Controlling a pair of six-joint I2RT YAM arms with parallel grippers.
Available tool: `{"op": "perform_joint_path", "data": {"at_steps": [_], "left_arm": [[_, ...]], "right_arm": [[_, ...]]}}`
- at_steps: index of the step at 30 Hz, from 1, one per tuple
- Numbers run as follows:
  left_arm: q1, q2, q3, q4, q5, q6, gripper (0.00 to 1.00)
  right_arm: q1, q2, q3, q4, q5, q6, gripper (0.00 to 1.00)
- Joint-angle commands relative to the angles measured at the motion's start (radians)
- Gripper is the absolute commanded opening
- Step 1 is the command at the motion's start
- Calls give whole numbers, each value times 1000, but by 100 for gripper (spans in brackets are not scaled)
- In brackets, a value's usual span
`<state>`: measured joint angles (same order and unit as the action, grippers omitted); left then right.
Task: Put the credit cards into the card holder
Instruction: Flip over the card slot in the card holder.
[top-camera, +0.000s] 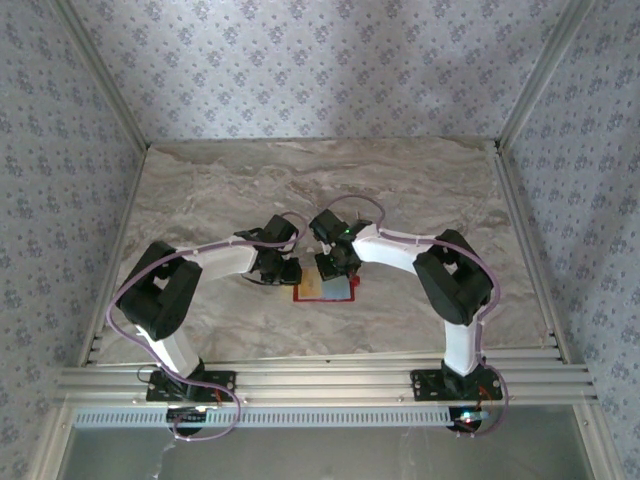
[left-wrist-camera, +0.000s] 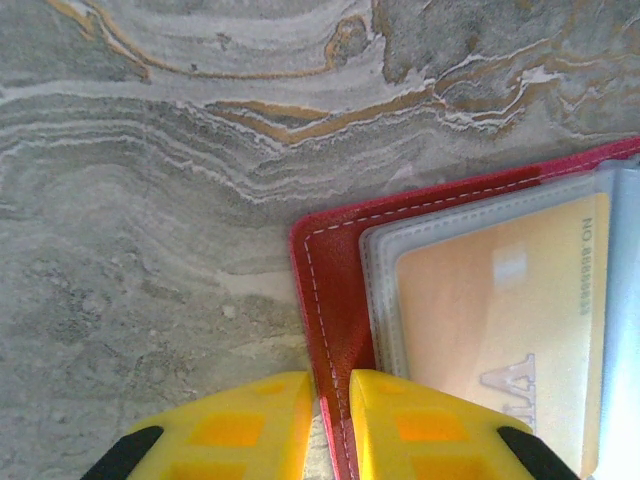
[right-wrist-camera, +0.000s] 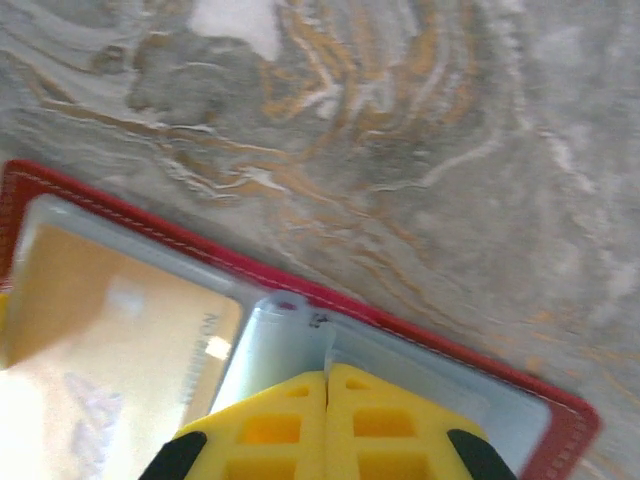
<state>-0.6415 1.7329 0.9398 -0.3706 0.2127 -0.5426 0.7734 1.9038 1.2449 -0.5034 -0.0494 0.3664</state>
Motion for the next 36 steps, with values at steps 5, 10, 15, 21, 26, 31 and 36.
{"op": "perform_joint_path", "data": {"at_steps": [5,10,15,21,26,31,36], "left_arm": [[-26,104,-39,91,89,-6,20],[-25,101,-42,92,90,-7,19],[-24,108,-42,97,99,-10,20],[-23,113,-41,102,108,-12,20],[-19,112,-45,108,117,-17,19],[-12,113,-51,117,133,-21,20],[-8,116,-53,124,146,-24,20]], "right_arm": [[-5,-35,-26,19,-224,-24,2],[11,-35,-35,22,-238,-17,10],[21,-64,-91,69,-278,17,28],[18,-118,-131,112,-311,52,46],[24,-126,-136,129,-340,73,55],[36,-138,-141,124,-323,94,56],[51,-178,-170,127,-311,111,58]]}}
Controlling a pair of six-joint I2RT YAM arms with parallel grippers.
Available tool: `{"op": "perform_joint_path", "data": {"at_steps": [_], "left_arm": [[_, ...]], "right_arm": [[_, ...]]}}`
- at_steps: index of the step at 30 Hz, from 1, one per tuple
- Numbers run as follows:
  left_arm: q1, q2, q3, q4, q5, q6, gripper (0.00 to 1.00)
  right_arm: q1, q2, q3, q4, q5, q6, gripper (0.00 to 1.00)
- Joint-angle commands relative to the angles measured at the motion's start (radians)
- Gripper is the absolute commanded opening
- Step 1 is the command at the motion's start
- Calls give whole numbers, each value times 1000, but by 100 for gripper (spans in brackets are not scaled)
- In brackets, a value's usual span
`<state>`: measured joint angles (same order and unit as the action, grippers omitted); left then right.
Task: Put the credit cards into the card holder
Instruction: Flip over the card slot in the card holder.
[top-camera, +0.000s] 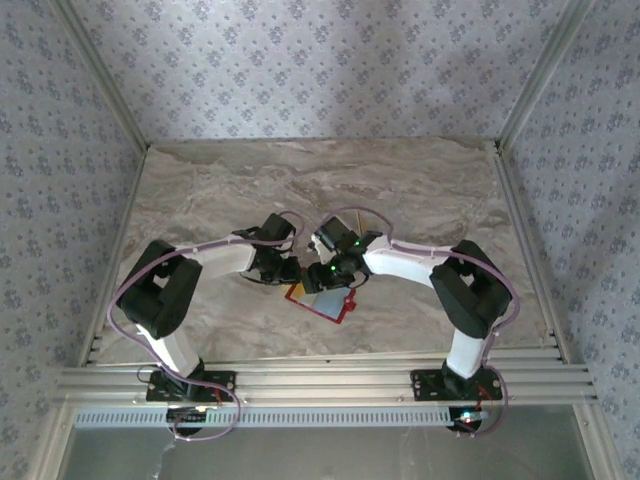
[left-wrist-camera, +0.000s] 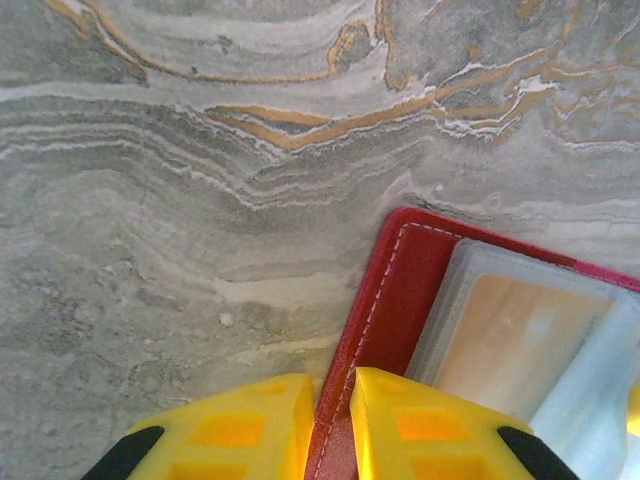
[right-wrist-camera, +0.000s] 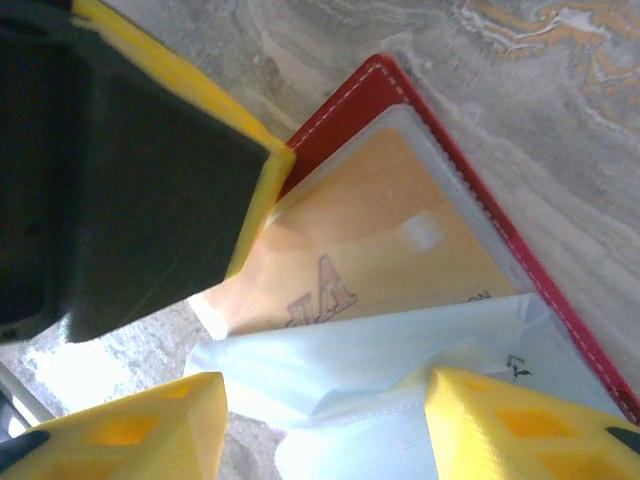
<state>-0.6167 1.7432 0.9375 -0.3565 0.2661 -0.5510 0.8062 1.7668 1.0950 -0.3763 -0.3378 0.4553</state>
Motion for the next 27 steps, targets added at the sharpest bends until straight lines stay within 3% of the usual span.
{"op": "perform_joint_path", "data": {"at_steps": [1,21,27], "left_arm": [[-31,106,-51,110,94,-17,20],[-22,116,-52,117,105,-23,20],[-16,108,-70,137,122,-35,20]], "right_arm": [[21,-49,-27,-3,-18,23,58],[67,-73,-69,67,-61,69,63],[45,-27,-33,42,11,49,63]]}}
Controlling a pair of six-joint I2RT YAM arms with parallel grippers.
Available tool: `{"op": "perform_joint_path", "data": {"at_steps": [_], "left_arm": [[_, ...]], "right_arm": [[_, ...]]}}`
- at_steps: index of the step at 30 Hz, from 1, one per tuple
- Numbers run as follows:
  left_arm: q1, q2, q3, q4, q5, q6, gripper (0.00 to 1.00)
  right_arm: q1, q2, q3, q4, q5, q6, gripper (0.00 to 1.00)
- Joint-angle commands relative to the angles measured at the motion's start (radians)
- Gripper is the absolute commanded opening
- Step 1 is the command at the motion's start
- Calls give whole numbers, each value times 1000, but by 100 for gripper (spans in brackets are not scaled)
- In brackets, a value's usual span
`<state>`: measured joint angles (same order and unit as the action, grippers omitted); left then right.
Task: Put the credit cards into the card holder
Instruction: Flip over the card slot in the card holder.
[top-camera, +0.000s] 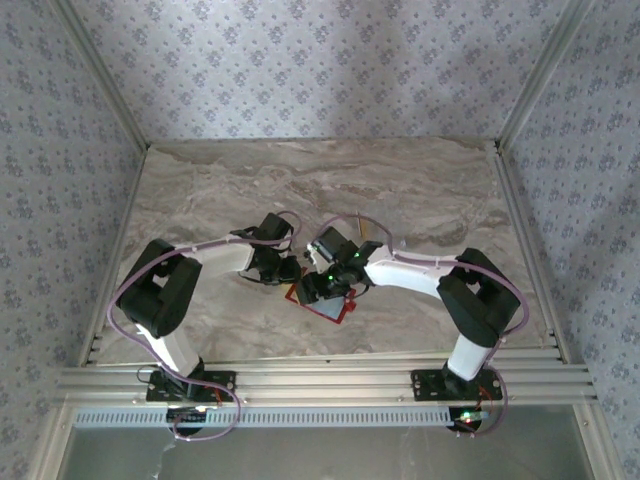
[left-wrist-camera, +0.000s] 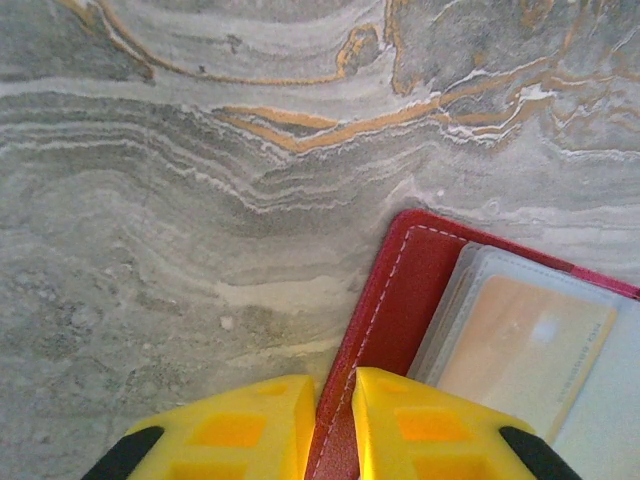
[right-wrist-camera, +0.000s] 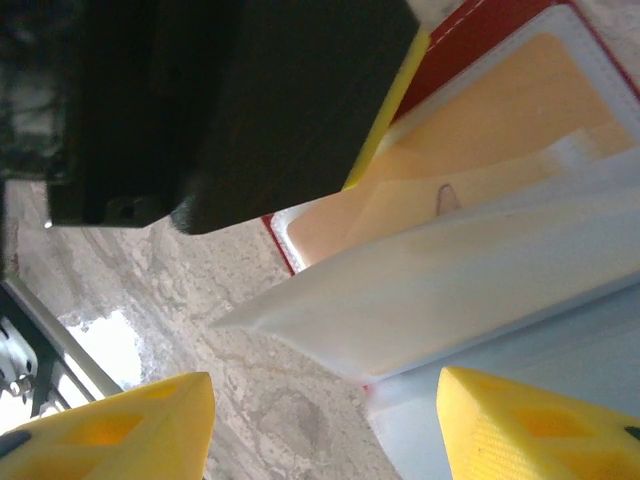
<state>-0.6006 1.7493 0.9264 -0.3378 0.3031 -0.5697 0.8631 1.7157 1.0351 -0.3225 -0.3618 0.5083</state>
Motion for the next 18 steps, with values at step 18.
{"op": "perform_joint_path", "data": {"at_steps": [18], "left_arm": [[-7,8,-228,241,74,-145,21]], "right_arm": [[-88,96,44,-26,137,-146,64]]}}
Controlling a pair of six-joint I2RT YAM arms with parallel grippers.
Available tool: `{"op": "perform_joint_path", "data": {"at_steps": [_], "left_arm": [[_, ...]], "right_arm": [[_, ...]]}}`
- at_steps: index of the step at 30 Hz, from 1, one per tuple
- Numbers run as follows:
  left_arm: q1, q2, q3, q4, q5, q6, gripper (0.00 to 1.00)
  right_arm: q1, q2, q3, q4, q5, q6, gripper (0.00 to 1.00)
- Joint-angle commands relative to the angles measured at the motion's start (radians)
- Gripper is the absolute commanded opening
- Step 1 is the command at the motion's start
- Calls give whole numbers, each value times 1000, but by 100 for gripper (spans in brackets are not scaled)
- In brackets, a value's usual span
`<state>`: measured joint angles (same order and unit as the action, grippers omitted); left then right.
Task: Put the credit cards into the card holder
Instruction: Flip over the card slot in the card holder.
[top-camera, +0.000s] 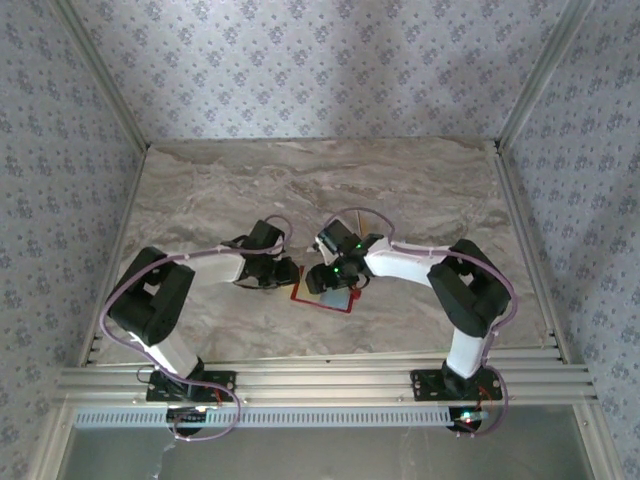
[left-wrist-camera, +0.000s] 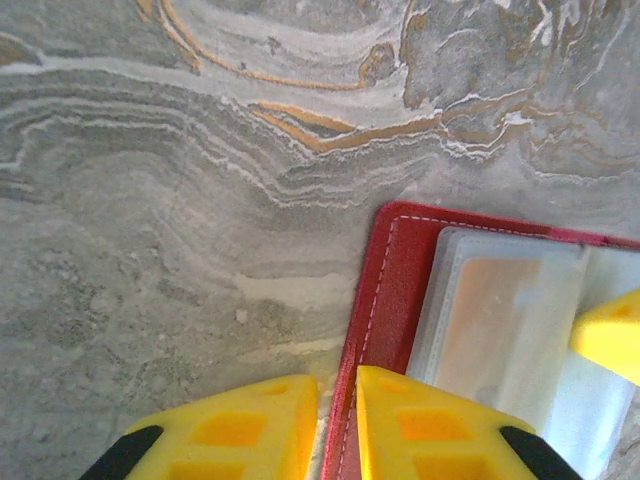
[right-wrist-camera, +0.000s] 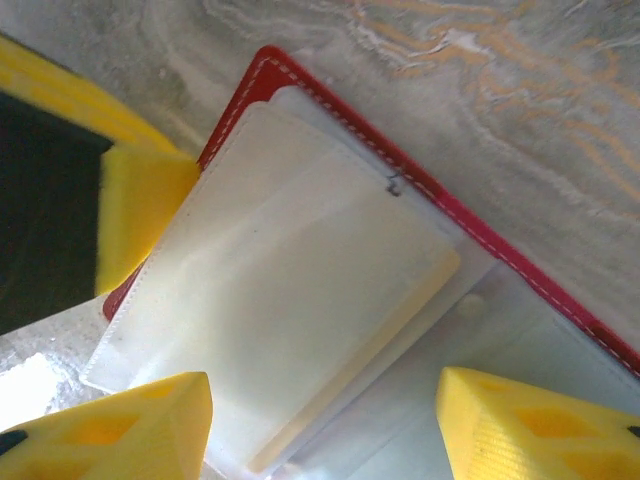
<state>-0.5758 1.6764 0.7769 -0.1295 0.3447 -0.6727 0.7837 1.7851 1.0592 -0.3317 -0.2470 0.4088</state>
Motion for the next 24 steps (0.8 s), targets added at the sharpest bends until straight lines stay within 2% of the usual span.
{"op": "perform_joint_path", "data": {"at_steps": [1,7,13,18,24], "left_arm": [[-32,79,-91,44,34,-50,21],[-26,79,-135,89,43,-72,21],[9,-6,-148,66,56,-71,24],[20,-95,-145,7,52,-55,30],[46,-184,-141,-47,44,-35,34]], "right_arm": [[-9,31,31,-22,24,-52,64],[-4,21,86,-68,20,-86,65],[-17,-74,160,-193,124,-102,66],[-96,-117,223,-301,220,-102,67],[-183,-125,267,-331,228,-113,65]]}}
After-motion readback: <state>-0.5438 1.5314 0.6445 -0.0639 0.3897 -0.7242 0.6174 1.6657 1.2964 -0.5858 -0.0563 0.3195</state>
